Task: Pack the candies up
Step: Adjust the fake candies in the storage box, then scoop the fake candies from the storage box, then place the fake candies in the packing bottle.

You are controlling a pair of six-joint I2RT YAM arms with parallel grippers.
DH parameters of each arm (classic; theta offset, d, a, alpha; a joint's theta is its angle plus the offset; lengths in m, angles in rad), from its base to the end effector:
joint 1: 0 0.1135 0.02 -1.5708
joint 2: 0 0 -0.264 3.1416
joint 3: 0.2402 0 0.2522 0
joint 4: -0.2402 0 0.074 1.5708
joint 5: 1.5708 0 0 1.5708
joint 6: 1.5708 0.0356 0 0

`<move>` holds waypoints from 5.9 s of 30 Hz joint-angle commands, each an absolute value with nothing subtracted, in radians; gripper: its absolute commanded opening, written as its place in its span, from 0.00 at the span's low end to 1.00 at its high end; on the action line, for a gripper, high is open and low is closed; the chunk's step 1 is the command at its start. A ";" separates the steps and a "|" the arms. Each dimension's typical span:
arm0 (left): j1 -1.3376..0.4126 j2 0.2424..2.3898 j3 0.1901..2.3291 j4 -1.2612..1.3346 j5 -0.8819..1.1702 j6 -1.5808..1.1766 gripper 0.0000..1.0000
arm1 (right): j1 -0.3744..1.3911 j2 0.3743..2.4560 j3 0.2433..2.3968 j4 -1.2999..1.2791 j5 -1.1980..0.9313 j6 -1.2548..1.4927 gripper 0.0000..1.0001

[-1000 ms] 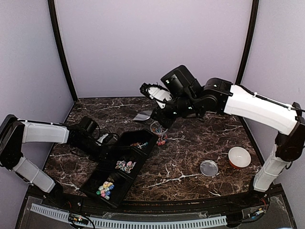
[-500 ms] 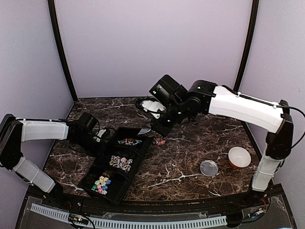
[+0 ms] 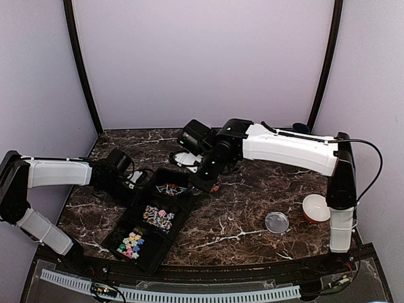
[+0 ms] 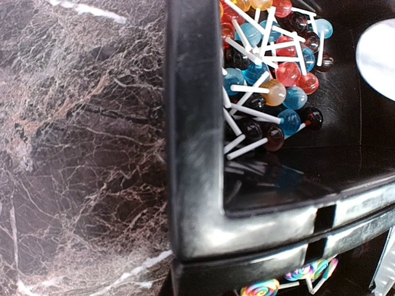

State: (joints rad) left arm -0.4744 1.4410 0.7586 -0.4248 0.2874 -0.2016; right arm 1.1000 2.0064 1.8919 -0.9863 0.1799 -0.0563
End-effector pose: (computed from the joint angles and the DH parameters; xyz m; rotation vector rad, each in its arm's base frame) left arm 0.2286 -0.1287 0.1706 0.4652 2.7012 -0.5884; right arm 0.2012 0.3812 0.2873 -1.3973 2.2460 0.1088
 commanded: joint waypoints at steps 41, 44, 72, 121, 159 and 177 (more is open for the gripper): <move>-0.532 1.368 0.781 -0.431 0.272 -0.202 0.00 | 1.062 2.276 1.658 -0.481 -0.246 -0.327 0.00; -0.532 1.358 0.776 -0.425 0.285 -0.205 0.00 | 1.052 2.238 1.540 -0.285 -0.251 -0.261 0.00; -0.502 1.338 0.766 -0.417 0.288 -0.216 0.00 | 1.043 2.063 1.009 0.591 -0.135 -0.146 0.00; -0.495 1.315 0.762 -0.416 0.266 -0.222 0.00 | 1.028 1.969 0.829 1.015 -0.016 -0.106 0.00; -0.493 1.312 0.764 -0.420 0.257 -0.224 0.00 | 1.029 1.680 0.688 0.993 0.107 -0.154 0.00; -0.493 1.300 0.765 -0.425 0.236 -0.226 0.00 | 1.027 1.316 0.672 0.340 0.302 -0.072 0.00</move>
State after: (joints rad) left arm -0.4973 1.3590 0.7490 -0.4587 0.1978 -0.2043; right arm 1.0283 1.3678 0.6720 0.4480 0.2447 -0.1085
